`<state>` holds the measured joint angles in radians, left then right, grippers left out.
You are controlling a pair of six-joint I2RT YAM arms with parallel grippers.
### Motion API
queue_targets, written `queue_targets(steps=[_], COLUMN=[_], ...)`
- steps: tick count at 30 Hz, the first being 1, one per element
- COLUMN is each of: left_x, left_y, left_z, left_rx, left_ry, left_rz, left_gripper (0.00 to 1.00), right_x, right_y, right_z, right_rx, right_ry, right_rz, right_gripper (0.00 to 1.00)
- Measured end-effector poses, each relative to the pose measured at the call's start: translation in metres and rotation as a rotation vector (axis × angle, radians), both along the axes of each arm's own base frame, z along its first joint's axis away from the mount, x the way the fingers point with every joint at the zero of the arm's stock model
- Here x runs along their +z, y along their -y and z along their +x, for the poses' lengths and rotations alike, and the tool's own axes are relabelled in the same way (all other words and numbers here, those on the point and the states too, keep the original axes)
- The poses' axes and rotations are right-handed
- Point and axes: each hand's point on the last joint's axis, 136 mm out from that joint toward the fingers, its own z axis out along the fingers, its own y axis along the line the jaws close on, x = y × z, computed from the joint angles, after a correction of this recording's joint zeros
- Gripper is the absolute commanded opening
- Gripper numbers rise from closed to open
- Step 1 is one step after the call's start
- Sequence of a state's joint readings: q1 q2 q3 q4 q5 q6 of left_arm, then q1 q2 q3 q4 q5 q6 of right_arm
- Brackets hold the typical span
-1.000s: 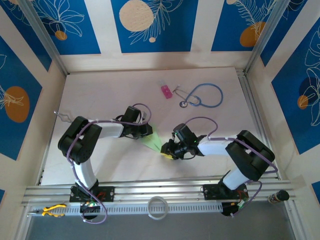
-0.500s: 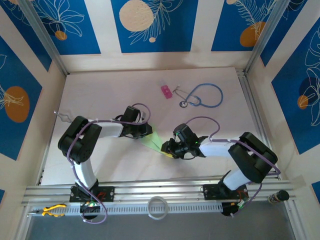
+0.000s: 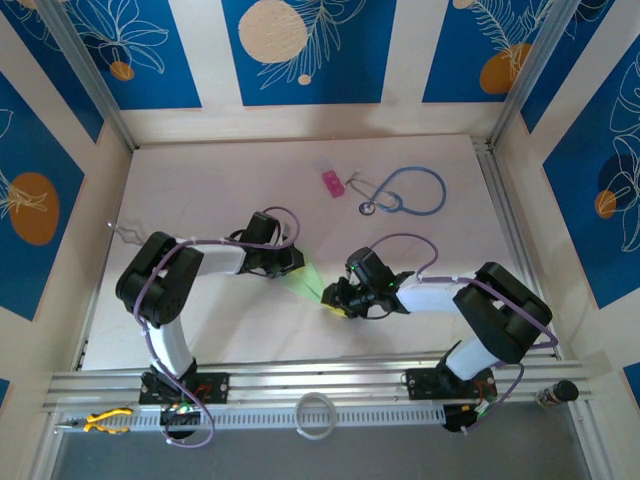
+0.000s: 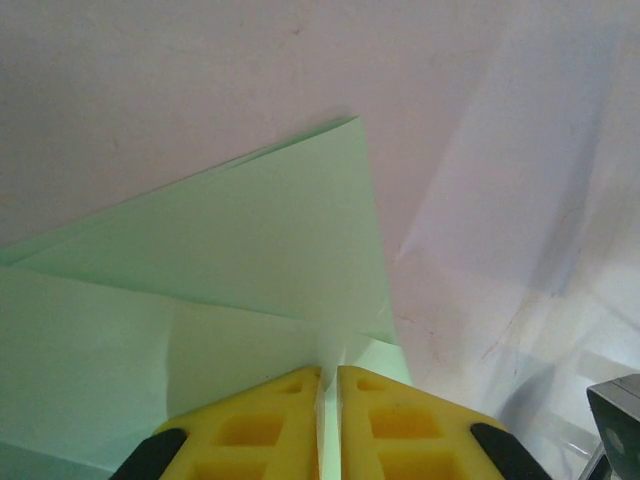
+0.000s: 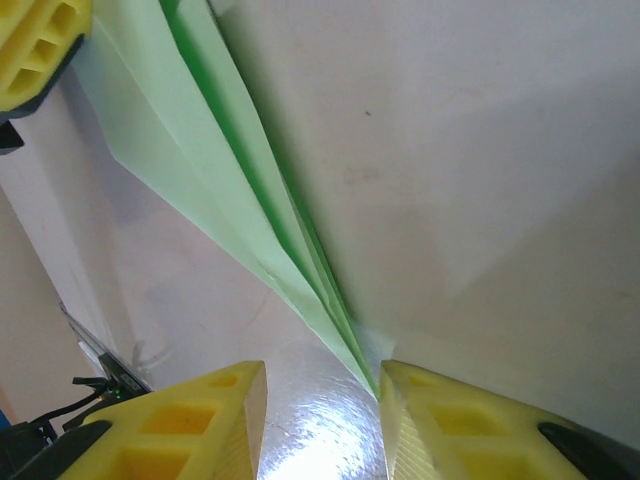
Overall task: Fold a paper plane with a square sheet of paper (pick it up from the middle)
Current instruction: Turn over the paper at the center of the table.
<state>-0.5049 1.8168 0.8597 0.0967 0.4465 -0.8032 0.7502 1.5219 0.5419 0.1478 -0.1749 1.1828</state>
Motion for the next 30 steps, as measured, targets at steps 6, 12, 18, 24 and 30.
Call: queue_targets(steps=[6, 12, 18, 24, 30], left_x=[0.000, 0.000, 0.000, 0.000, 0.001], left_y=[0.000, 0.000, 0.000, 0.000, 0.000], left_z=[0.000, 0.000, 0.000, 0.000, 0.000], left_rx=[-0.002, 0.001, 0.002, 0.001, 0.000], left_ry=[-0.002, -0.004, -0.005, -0.005, -0.005], left_rz=[-0.004, -0.005, -0.006, -0.008, -0.011], left_gripper=[0.14, 0.14, 0.14, 0.14, 0.15], right_x=[0.007, 0.009, 0.013, 0.014, 0.010], right_y=[-0.006, -0.006, -0.007, -0.005, -0.002], right_z=[0.007, 0.012, 0.017, 0.024, 0.021], right_rx=[-0.004, -0.013, -0.016, -0.030, -0.028], right_ry=[0.041, 0.066, 0.089, 0.108, 0.108], right_rz=[0.035, 0.050, 0.065, 0.078, 0.073], right_gripper=[0.35, 0.35, 0.32, 0.28, 0.16])
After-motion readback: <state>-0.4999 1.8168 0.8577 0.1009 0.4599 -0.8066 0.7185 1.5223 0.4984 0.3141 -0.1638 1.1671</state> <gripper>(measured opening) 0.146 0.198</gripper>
